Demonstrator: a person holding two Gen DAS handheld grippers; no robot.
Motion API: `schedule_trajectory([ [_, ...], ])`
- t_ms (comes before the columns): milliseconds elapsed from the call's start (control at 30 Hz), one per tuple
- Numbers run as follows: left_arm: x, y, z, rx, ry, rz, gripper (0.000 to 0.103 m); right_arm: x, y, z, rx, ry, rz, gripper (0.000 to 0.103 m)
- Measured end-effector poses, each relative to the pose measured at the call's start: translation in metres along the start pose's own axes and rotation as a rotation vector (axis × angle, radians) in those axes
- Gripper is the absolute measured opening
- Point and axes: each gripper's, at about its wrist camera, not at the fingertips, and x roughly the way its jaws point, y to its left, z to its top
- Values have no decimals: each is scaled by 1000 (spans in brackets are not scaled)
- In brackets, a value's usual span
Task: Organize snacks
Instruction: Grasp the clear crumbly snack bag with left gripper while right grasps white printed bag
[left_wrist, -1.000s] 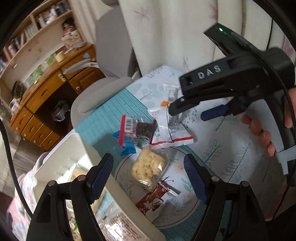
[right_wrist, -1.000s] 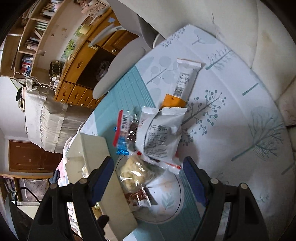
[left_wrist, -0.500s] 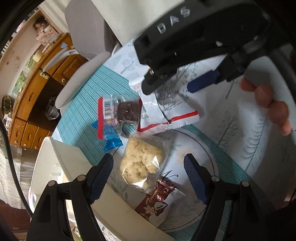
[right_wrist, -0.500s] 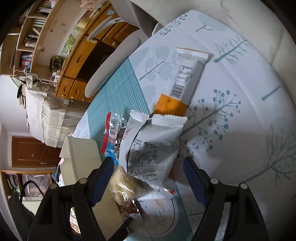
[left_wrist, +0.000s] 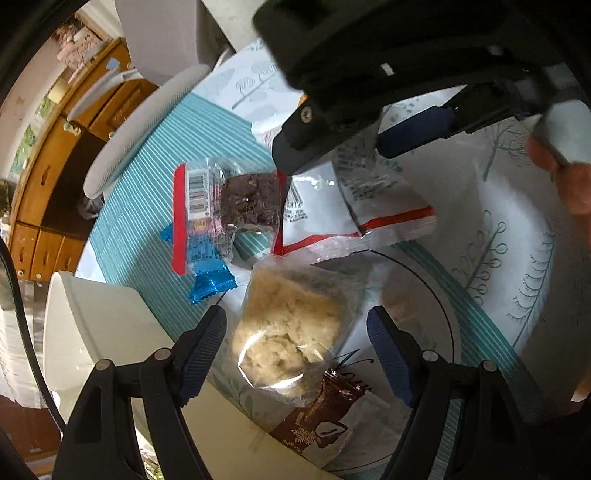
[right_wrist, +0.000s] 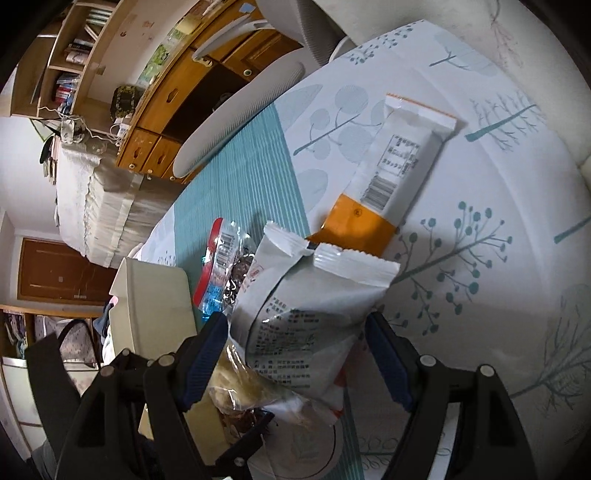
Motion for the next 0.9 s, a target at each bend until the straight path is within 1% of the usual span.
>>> schedule_trajectory([
  [233, 14, 4, 2, -12, 29, -25, 77, 2, -1, 1, -4, -12, 18, 76],
  [400, 22, 1, 0, -15, 54, -24, 78, 0, -8, -1, 3, -7, 48, 74],
  [467, 23, 2, -1, -32, 50, -39, 78, -1, -13, -2, 17, -6, 67, 72],
  [533, 24, 5, -1, -53, 55, -55, 78, -4, -16, -3, 28, -12, 98, 65],
  [567, 24, 6, -2, -59, 59, -67, 75, -6, -17, -3, 33, -14, 117, 59],
  [600, 25, 10, -1, -61, 62, -72, 73, -6, -18, -3, 37, -16, 126, 55],
  [733, 24, 11, -2, -69, 63, -77, 67, -9, -19, -5, 50, -22, 151, 49],
  [900, 21, 10, -5, -105, 66, -63, 65, -12, -25, -7, 90, -25, 183, 42],
])
